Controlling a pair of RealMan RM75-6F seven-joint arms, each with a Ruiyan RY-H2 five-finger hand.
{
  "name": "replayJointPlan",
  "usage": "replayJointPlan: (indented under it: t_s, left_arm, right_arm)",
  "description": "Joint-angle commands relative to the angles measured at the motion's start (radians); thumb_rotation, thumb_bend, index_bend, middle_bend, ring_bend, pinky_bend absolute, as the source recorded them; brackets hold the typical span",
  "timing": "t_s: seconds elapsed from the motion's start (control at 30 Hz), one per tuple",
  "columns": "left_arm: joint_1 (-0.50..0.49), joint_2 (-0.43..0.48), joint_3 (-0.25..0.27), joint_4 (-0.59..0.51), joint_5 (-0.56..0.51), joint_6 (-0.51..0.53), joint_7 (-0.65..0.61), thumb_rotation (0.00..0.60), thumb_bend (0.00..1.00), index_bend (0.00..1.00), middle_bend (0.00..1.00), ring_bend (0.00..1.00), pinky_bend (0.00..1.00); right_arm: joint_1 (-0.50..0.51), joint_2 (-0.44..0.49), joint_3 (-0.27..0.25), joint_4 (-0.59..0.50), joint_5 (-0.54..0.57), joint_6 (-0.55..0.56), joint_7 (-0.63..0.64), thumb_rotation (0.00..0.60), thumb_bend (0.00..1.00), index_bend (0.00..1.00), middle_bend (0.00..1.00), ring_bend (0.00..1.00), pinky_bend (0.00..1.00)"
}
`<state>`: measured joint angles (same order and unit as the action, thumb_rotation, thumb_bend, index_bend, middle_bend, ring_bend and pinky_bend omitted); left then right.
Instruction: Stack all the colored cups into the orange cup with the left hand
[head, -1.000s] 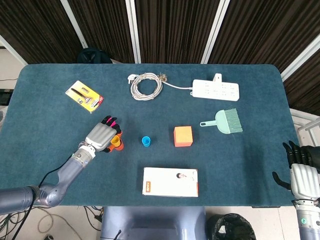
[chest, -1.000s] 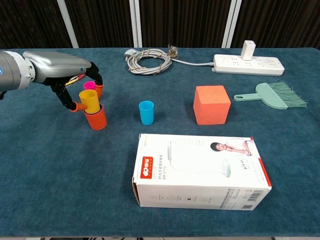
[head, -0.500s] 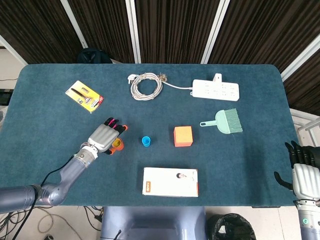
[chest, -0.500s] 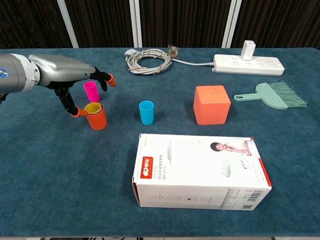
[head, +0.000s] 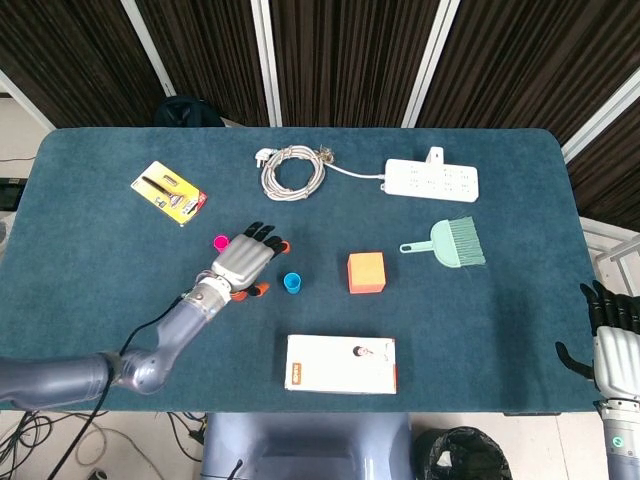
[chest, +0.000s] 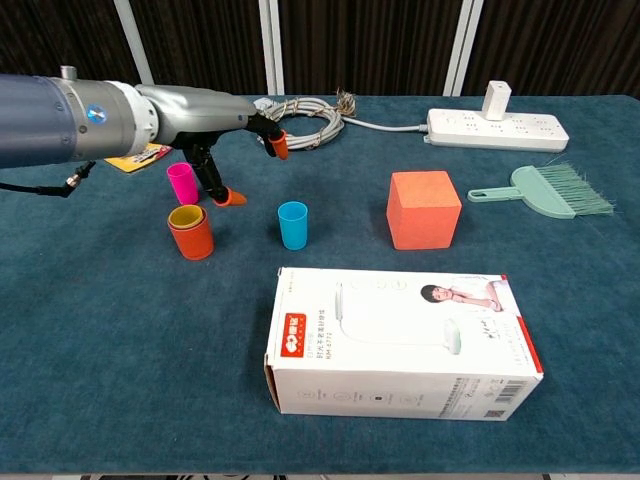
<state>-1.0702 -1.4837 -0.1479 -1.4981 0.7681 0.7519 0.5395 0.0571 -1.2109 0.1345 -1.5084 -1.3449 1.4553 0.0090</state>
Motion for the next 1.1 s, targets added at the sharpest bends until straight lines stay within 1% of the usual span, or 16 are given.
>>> replayJointPlan:
  t_s: [0.03, 0.33, 0.67, 0.9, 1.1]
  left_arm:
    - [-0.041, -0.044, -0.013, 0.046, -0.045, -0.025, 0.025, 0.6, 0.26, 0.25, 0.17, 0.0, 0.0]
    - [-0.081, -0.103, 0.004, 0.11, -0.109, -0.044, 0.053, 0.6, 0.26, 0.25, 0.17, 0.0, 0.0]
    - [-0.089, -0.1, 0.024, 0.097, -0.12, -0.045, 0.053, 0.6, 0.26, 0.25, 0.17, 0.0, 0.0]
    - [-0.092, -0.106, 0.033, 0.097, -0.122, -0.033, 0.053, 0.6, 0.26, 0.33, 0.19, 0.0, 0.0]
    - [-0.099, -0.128, 0.038, 0.115, -0.121, -0.021, 0.058, 0.6, 0.29, 0.39, 0.22, 0.0, 0.0]
  right_arm:
    - [0.0, 0.001, 0.001, 0.003, 0.003, -0.001, 0.003, 0.6, 0.34, 0.09, 0.04, 0.09, 0.04]
    - [-0.001, 0.004, 0.007, 0.009, 0.013, -0.005, 0.014, 0.6, 0.34, 0.09, 0.04, 0.09, 0.04]
    - [-0.002, 0.004, 0.008, 0.009, 0.008, -0.001, 0.022, 0.6, 0.34, 0.09, 0.04, 0.09, 0.04]
    - [-0.004, 0.006, 0.008, 0.008, 0.007, 0.003, 0.024, 0.6, 0.34, 0.09, 0.04, 0.09, 0.04]
    - [-0.005, 0.006, 0.01, 0.01, 0.009, 0.003, 0.027, 0.6, 0.34, 0.09, 0.04, 0.09, 0.04]
